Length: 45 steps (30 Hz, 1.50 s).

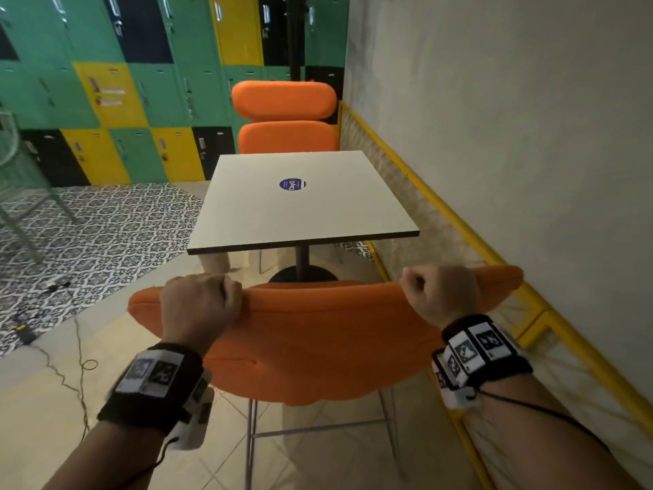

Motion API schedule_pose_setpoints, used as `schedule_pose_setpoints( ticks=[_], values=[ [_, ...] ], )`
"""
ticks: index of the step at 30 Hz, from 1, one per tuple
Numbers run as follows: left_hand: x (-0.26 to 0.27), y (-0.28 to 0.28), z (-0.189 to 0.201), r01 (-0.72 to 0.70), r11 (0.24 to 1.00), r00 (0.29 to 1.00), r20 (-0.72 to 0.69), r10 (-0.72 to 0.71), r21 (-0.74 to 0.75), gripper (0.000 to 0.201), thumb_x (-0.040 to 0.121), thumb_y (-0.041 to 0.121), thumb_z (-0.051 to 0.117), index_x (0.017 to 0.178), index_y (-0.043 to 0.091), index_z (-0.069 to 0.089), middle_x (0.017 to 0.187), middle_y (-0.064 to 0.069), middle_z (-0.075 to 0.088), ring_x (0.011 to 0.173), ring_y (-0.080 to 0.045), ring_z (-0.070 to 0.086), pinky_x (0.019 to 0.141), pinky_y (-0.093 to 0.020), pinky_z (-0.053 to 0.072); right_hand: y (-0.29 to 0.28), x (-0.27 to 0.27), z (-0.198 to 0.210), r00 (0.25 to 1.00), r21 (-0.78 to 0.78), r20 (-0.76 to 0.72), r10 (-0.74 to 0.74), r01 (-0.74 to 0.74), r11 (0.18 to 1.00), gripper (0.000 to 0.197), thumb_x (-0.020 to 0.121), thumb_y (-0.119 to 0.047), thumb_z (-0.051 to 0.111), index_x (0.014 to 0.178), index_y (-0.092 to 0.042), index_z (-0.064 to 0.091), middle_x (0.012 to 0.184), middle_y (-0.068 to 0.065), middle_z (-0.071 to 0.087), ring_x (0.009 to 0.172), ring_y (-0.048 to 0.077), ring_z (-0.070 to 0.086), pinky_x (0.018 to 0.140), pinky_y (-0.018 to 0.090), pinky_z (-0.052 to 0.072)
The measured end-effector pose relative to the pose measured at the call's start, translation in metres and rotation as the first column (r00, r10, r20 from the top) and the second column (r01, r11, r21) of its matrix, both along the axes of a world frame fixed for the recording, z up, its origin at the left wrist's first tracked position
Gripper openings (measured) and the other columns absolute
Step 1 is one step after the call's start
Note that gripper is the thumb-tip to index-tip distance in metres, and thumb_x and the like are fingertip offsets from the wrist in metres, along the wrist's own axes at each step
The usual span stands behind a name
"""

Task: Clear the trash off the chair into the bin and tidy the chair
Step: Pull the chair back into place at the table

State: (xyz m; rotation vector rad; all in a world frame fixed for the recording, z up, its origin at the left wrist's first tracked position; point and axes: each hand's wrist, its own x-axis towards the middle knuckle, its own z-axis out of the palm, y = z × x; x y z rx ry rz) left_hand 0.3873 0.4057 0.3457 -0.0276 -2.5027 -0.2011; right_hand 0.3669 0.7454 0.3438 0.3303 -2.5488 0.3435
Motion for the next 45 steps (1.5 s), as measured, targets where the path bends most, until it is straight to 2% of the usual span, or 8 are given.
schedule_pose_setpoints(
  ticks=[6, 10, 21, 27, 30, 34, 42, 45],
  values=[
    [-0.018, 0.009, 0.003, -0.016, 1.000, 1.000, 0.022, 0.016, -0.026, 0.049, 0.077, 0.032, 0.027, 0.044, 0.007, 0.053, 0.045, -0.017, 0.056, 0.039, -0.032, 0.050, 0.053, -0.026, 0.024, 0.005, -0.015, 0.009, 0.999, -0.022, 0.039, 0.008, -0.008, 1.000, 0.044, 0.088, -0.036, 0.042, 0.045, -0.027, 0.033, 0.037, -0.009, 0.030, 0.034, 0.007, 0.030, 0.040, 0.018, 0.024],
    [-0.025, 0.012, 0.006, -0.031, 0.999, 0.998, 0.047, 0.032, -0.027, 0.049, 0.076, 0.030, 0.028, 0.044, 0.006, 0.056, 0.045, -0.019, 0.056, 0.040, -0.033, 0.053, 0.052, -0.026, 0.028, 0.006, -0.027, 0.010, 0.997, -0.003, 0.081, -0.004, 0.004, 1.000, 0.042, 0.091, -0.030, 0.047, 0.049, -0.022, 0.044, 0.039, -0.007, 0.034, 0.036, 0.009, 0.031, 0.042, 0.019, 0.022],
    [-0.032, 0.014, 0.008, -0.003, 1.000, 1.000, -0.010, 0.004, 0.022, 0.047, 0.075, 0.029, 0.028, 0.040, 0.007, 0.051, 0.039, -0.012, 0.049, 0.039, -0.018, 0.029, 0.050, -0.022, 0.015, 0.010, -0.041, 0.008, 0.997, 0.010, 0.077, 0.026, -0.027, 1.000, 0.042, 0.090, -0.029, 0.044, 0.050, -0.018, 0.046, 0.040, -0.005, 0.037, 0.035, 0.012, 0.032, 0.040, 0.023, 0.030],
    [-0.043, 0.012, 0.008, -0.006, 1.000, 1.000, 0.016, 0.006, -0.003, 0.047, 0.075, 0.030, 0.029, 0.040, 0.007, 0.050, 0.039, -0.013, 0.050, 0.035, -0.029, 0.044, 0.051, -0.022, 0.016, 0.009, -0.050, 0.011, 0.995, 0.009, 0.098, 0.018, -0.019, 1.000, 0.042, 0.090, -0.030, 0.042, 0.048, -0.024, 0.040, 0.039, -0.008, 0.031, 0.035, 0.008, 0.028, 0.041, 0.019, 0.024],
    [-0.051, 0.012, 0.006, -0.012, 1.000, 1.000, 0.027, 0.012, 0.004, 0.048, 0.075, 0.031, 0.027, 0.040, 0.008, 0.051, 0.039, -0.012, 0.051, 0.035, -0.027, 0.041, 0.051, -0.022, 0.017, 0.006, -0.060, 0.012, 0.994, 0.020, 0.109, 0.011, -0.013, 1.000, 0.042, 0.089, -0.032, 0.041, 0.048, -0.024, 0.038, 0.039, -0.008, 0.031, 0.036, 0.008, 0.028, 0.042, 0.018, 0.022],
    [-0.060, 0.013, 0.006, -0.023, 1.000, 1.000, 0.015, 0.023, 0.019, 0.048, 0.075, 0.030, 0.028, 0.039, 0.008, 0.051, 0.037, -0.011, 0.048, 0.036, -0.021, 0.031, 0.051, -0.022, 0.017, 0.006, -0.072, 0.013, 0.992, 0.019, 0.125, -0.002, -0.001, 1.000, 0.042, 0.090, -0.029, 0.044, 0.049, -0.020, 0.045, 0.040, -0.007, 0.035, 0.037, 0.011, 0.031, 0.042, 0.020, 0.026],
    [-0.071, 0.013, 0.005, -0.014, 0.999, 1.000, 0.025, 0.013, 0.039, 0.050, 0.076, 0.030, 0.028, 0.039, 0.006, 0.052, 0.037, -0.011, 0.047, 0.035, -0.021, 0.032, 0.048, -0.020, 0.016, 0.006, -0.084, 0.013, 0.991, -0.007, 0.137, -0.008, 0.009, 1.000, 0.040, 0.090, -0.029, 0.046, 0.052, -0.017, 0.052, 0.042, -0.005, 0.040, 0.040, 0.016, 0.039, 0.046, 0.031, 0.044],
    [-0.070, 0.017, 0.005, -0.015, 0.998, 1.000, 0.009, 0.015, 0.055, 0.050, 0.076, 0.030, 0.028, 0.039, 0.006, 0.053, 0.037, -0.012, 0.048, 0.034, -0.023, 0.034, 0.053, -0.023, 0.022, 0.009, -0.086, 0.014, 0.991, -0.014, 0.135, -0.016, 0.018, 1.000, 0.042, 0.086, -0.036, 0.040, 0.053, -0.015, 0.055, 0.041, -0.004, 0.041, 0.040, 0.017, 0.040, 0.045, 0.029, 0.041]
  ],
)
